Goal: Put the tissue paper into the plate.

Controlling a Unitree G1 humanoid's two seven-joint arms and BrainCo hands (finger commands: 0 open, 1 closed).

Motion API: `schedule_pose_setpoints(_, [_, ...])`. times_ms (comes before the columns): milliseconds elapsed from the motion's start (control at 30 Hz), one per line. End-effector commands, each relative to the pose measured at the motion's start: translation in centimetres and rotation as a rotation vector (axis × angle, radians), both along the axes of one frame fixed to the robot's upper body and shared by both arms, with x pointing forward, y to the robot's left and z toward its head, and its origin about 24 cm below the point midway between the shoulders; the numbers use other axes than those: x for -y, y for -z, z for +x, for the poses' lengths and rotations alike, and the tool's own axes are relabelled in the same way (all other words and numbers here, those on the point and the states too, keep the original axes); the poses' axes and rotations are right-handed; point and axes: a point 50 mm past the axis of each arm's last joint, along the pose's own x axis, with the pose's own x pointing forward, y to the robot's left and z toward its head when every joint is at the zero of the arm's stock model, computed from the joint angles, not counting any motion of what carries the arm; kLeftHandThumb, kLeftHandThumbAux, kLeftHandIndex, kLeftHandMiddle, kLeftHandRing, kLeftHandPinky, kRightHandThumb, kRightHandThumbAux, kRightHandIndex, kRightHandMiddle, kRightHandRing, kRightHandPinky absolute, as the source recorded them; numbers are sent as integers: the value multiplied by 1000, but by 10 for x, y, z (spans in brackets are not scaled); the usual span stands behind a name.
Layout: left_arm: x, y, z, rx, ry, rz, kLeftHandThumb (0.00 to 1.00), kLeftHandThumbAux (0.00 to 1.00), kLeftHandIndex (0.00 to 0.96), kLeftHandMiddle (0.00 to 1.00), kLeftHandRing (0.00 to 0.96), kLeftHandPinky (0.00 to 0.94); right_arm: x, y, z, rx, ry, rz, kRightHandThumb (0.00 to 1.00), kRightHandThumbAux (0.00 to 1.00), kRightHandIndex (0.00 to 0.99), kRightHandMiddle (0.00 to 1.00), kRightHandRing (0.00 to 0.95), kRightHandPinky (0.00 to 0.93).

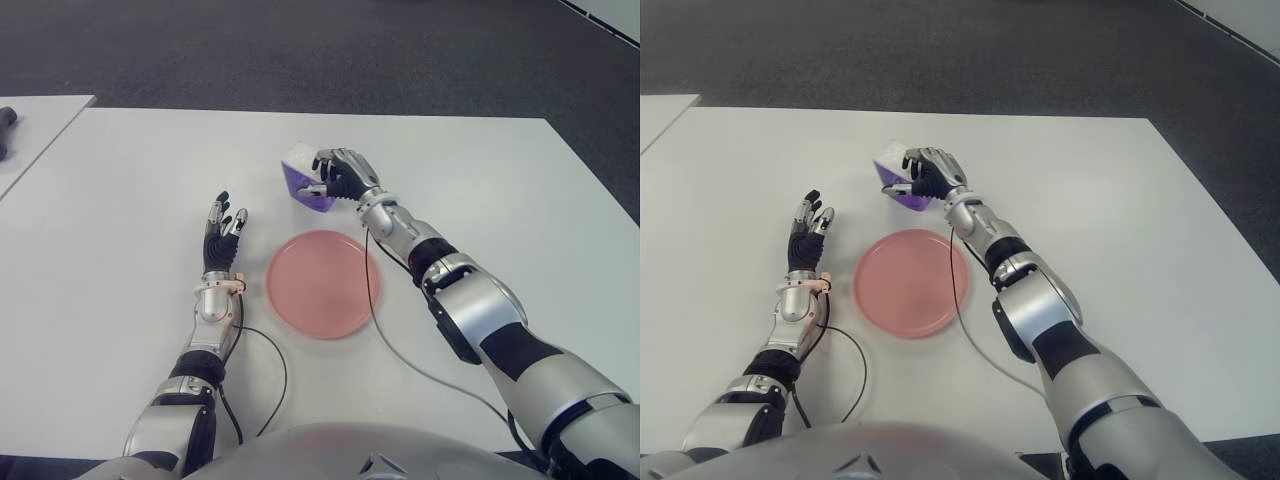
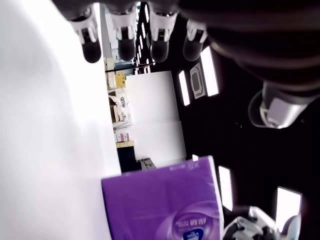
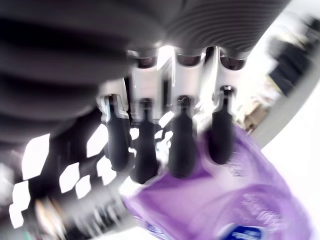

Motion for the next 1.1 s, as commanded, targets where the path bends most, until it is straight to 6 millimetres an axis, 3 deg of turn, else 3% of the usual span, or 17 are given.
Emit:
schedule_pose_setpoints(33, [6,30,-25,-139,-10,-14,0,386,0,0,0,0,-11,14,-6,-17,-23,-119,275,242,1,0,0,0])
schedule_pose_setpoints(367, [9,31,-27,-140,-8,-21,0,394,0,0,0,0,-42,9,-12,8,-95,-188,233,255,0,0,0,0])
schedule_pose_setpoints(1100, [12,35,-29,-159,-22,-33,0,404,0,0,0,0,-54,7,-15,-13,-131,-187,208,321,0,0,0,0])
